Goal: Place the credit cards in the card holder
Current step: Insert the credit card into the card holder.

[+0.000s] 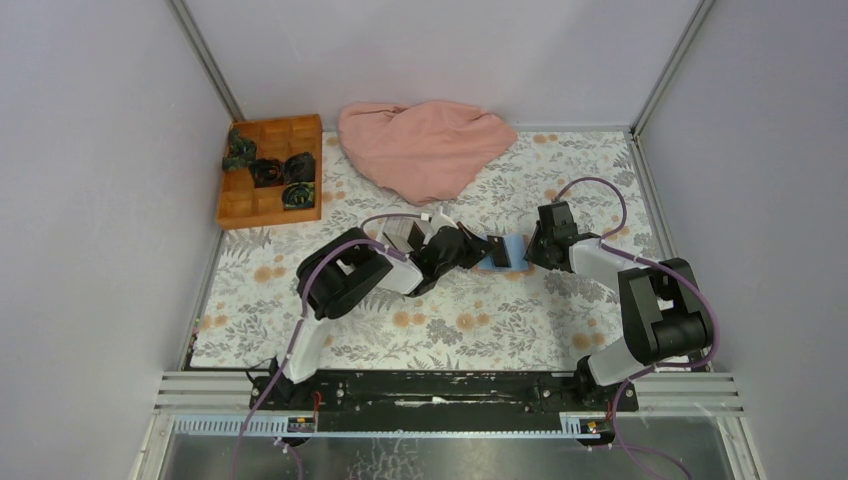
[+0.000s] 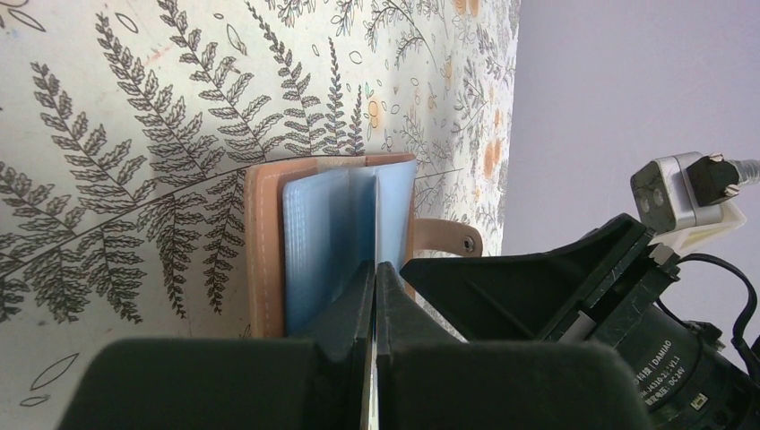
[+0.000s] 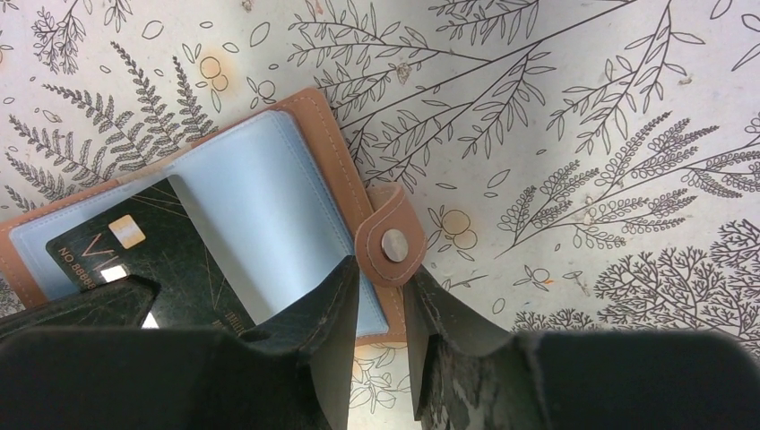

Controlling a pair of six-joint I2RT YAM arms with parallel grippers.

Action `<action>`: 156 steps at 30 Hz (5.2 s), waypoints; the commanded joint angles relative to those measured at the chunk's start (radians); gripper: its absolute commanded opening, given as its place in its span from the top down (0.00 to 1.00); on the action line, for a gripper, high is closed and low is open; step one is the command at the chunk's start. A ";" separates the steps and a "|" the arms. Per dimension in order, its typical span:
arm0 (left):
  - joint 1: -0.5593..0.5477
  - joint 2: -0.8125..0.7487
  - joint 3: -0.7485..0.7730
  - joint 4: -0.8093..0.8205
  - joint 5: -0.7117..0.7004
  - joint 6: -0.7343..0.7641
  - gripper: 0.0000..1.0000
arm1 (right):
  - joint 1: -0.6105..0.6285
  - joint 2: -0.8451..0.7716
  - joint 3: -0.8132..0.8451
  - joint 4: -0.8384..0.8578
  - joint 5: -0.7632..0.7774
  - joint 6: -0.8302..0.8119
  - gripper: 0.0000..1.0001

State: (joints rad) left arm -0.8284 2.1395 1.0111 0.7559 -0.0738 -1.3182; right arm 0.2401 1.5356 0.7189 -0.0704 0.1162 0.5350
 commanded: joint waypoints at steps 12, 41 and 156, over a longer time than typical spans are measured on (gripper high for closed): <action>-0.045 0.069 0.053 -0.257 -0.031 -0.004 1.00 | -0.007 0.031 0.008 -0.106 0.027 -0.024 0.68; -0.108 0.057 0.262 -0.582 -0.077 0.222 0.71 | -0.005 0.053 -0.012 -0.040 -0.068 -0.023 0.69; -0.132 -0.184 0.223 -0.876 -0.439 0.424 0.97 | 0.160 0.052 0.019 -0.040 -0.021 -0.021 0.96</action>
State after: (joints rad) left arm -0.9623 1.9671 1.2316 -0.1074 -0.4679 -0.9215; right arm 0.3927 1.5558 0.7631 -0.1108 0.0692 0.5060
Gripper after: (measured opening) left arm 0.066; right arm 0.051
